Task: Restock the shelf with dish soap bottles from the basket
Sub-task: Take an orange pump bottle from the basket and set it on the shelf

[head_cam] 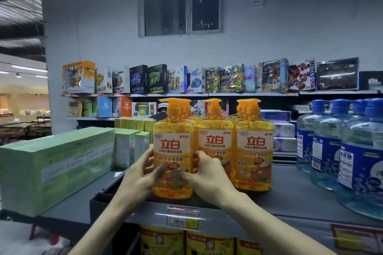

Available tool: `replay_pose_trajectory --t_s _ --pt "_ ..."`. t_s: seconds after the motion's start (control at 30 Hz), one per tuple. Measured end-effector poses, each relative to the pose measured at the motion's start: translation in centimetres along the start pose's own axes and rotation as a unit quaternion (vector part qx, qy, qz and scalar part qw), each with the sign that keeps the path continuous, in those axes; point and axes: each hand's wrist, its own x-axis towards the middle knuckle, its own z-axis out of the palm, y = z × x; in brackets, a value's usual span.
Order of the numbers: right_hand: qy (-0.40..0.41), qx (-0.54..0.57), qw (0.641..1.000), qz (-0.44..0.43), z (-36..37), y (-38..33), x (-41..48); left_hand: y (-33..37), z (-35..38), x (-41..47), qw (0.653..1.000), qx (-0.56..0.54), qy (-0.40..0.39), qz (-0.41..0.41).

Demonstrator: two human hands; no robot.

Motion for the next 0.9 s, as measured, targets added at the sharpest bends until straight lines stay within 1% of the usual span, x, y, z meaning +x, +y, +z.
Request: replay_pose_trajectory --t_s 0.1,0.2,0.43,0.57,0.73,0.8,0.9 --pt "0.006 -0.066 0.998 -0.011 0.3 0.1 -0.4 0.5 -0.4 0.1 0.999 -0.006 -0.03 -0.025" --pt "0.014 -0.1 0.995 -0.023 0.3 0.2 -0.7 1.0 -0.1 0.5 0.997 -0.007 -0.058 -0.048" --pt "0.021 -0.103 0.994 -0.028 0.9 0.3 -1.4 0.6 0.2 0.8 0.996 -0.021 -0.072 -0.055" --pt "0.016 -0.103 0.994 -0.013 1.1 0.0 -1.5 0.4 -0.2 0.9 0.993 -0.031 -0.093 -0.058" --pt "0.003 -0.116 0.993 -0.005 0.9 -0.5 -1.7 0.7 -0.2 0.8 0.995 -0.003 -0.079 -0.055" --pt "-0.008 -0.151 0.989 -0.001 0.8 -0.6 -1.9 1.2 -0.2 0.3 0.997 0.029 -0.056 -0.047" --pt "-0.006 -0.239 0.971 -0.019 0.5 -0.5 -2.4 1.4 -0.4 -0.7 0.992 0.122 -0.02 -0.022"
